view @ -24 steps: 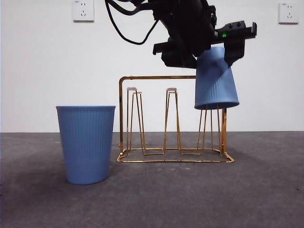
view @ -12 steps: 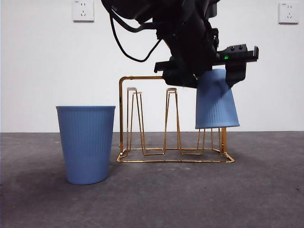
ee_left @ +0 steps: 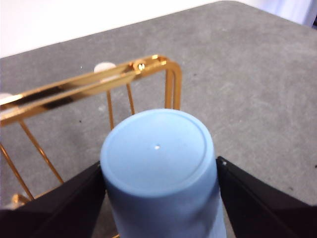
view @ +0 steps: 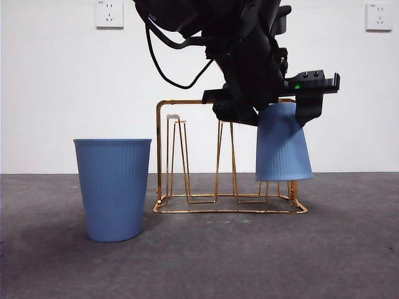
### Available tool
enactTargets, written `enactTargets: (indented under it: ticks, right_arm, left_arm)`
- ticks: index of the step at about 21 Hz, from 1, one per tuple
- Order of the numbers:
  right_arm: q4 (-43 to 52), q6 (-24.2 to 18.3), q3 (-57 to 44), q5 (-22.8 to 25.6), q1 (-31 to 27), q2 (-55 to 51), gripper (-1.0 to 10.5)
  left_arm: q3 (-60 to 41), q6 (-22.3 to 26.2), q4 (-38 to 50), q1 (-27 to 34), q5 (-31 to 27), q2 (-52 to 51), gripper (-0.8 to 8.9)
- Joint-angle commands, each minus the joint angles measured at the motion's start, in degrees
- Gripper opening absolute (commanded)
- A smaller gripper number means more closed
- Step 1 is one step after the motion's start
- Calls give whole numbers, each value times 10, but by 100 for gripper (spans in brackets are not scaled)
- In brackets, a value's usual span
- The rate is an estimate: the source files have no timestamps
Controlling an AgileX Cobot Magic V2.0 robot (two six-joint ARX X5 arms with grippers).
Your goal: Pick up cup 1,put cup 1 in the cup rack,pick up cup 2,put cup 2 in the cup rack
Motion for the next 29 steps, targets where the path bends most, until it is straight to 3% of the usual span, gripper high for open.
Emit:
enactTargets:
  ticks: [1, 10, 11, 14, 15, 26, 29]
  right_arm:
    - [4, 4, -3, 0, 0, -1, 124]
    - [4, 2, -3, 0, 0, -1, 124]
    - [4, 2, -3, 0, 0, -1, 124]
    - [4, 2, -3, 0, 0, -1, 124]
    - [4, 2, -3, 0, 0, -1, 124]
    - [4, 0, -3, 0, 0, -1, 124]
    - [4, 0, -3, 0, 0, -1, 124]
  left_arm:
    - [-2, -15, -12, -3, 5, 15, -6]
    - [-2, -38, -55, -2, 22, 31, 3]
    - [-2, -42, -62, -2, 22, 31, 34]
    - [-2, -52, -70, -2, 35, 31, 363]
    - [-2, -53, -72, -2, 37, 31, 392]
    - [-2, -92, -129, -2, 65, 31, 418]
    - [-2, -107, -166, -5, 106, 31, 418]
